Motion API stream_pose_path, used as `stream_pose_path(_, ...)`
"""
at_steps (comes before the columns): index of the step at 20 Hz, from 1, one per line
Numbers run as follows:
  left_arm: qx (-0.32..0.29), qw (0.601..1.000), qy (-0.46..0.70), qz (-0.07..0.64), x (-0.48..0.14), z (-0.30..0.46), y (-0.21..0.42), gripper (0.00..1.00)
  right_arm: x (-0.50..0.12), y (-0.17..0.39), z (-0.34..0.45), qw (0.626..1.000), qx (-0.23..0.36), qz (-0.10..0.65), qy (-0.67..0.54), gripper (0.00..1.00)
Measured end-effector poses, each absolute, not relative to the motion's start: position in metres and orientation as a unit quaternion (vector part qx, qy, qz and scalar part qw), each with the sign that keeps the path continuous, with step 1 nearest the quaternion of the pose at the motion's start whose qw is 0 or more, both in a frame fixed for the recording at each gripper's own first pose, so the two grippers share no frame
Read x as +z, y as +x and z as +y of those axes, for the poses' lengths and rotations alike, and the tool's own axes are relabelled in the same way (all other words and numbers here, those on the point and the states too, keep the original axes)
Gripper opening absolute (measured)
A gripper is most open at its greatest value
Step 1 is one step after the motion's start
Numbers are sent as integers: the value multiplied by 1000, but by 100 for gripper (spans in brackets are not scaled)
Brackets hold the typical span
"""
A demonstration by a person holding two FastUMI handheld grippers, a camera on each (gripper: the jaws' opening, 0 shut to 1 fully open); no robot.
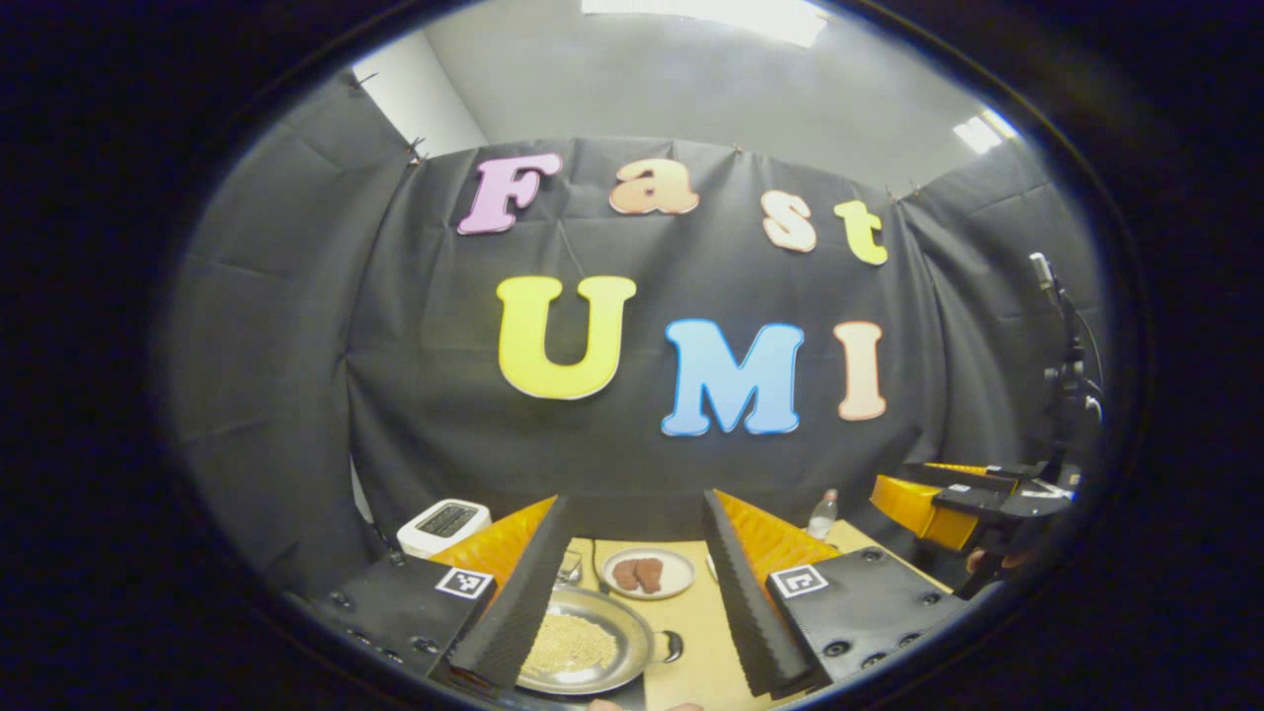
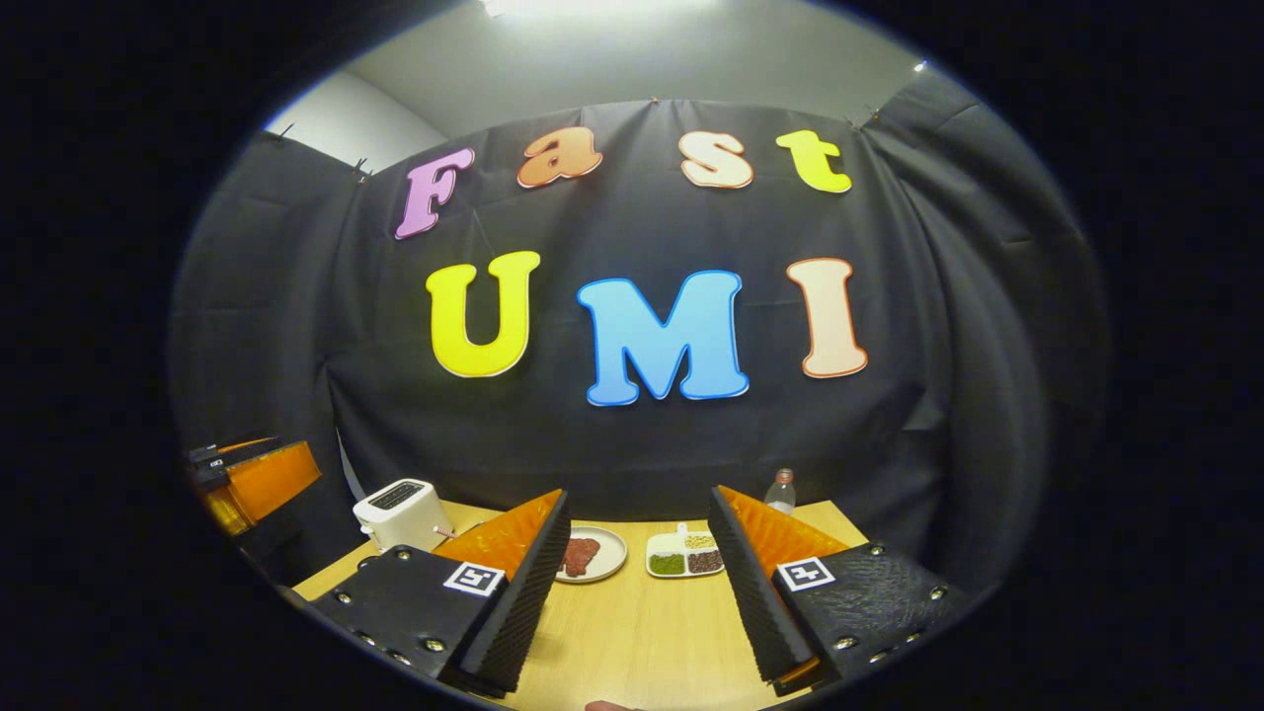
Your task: First push the handle of the pot to place it horizontally, then grasp the pot with both hands and set it on the induction cooktop.
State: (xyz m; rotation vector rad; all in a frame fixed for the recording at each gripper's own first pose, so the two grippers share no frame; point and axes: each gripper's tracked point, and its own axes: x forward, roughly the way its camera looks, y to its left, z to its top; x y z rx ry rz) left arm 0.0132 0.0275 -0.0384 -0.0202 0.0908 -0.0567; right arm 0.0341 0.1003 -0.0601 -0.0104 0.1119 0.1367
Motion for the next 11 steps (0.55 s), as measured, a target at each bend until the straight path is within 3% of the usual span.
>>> stream_pose_path(5,-23,999,1,22,-12,-26,-4,86,-25,19,65,995,100,27,12,89)
stream_pose_path(11,-10,1000,-1,23,-18,-64,-24,87,-35,6,46,991,126,36,20,89)
